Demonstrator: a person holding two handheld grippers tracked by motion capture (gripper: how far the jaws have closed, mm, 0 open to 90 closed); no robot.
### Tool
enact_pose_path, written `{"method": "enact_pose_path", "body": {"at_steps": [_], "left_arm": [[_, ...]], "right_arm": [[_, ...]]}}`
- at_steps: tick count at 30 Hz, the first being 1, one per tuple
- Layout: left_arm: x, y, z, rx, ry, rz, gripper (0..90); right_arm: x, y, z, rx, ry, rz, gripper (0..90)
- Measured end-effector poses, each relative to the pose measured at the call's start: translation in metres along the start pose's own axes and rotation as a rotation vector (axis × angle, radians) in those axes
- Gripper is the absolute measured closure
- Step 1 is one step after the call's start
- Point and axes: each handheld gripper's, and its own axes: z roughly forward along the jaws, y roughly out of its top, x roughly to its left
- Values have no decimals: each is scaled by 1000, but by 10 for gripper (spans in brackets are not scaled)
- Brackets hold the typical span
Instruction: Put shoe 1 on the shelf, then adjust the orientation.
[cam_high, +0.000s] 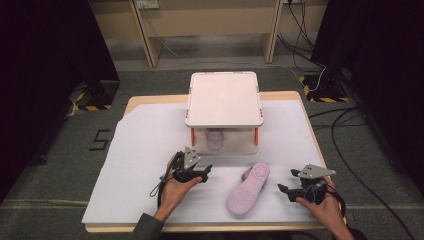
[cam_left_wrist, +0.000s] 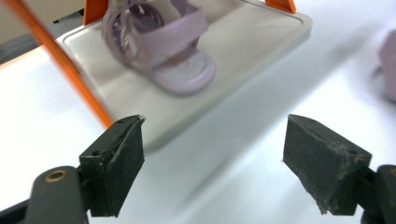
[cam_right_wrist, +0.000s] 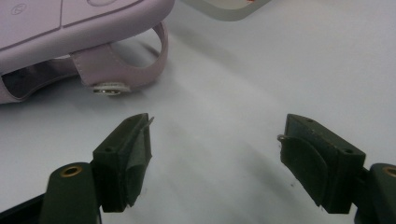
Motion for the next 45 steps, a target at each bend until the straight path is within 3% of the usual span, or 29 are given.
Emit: {"method": "enact_pose_path", "body": {"at_steps": [9,14,16,20,24,29,36,39,45], "left_arm": [[1,-47,-41,2,-4,-61,188],[2,-56,-53,-16,12,-92,171],[3,-58,-57,-9,29,-85,170],[-1,-58,-52,3,23,-64,169],[-6,-55,-49,7,35,-1,169],[-12,-58,-46,29,12,17,169],[-14,-56,-45,25,11,20,173],[-14,-56,-43,30,8,26,174],[-17,-55,-40,36,-3,34,177]], "right_arm": [[2,1,-1,-2,0,-10,251],[2,2,-1,-10,4,-10,251],[4,3,-1,-24,12,-20,251],[9,6,-4,-52,23,-58,254],[13,7,-2,-48,51,-85,254],[20,9,-1,-53,87,-96,254],[30,14,8,-43,121,-132,252],[37,21,18,-51,144,-163,259],[54,33,28,-53,138,-247,297]]}}
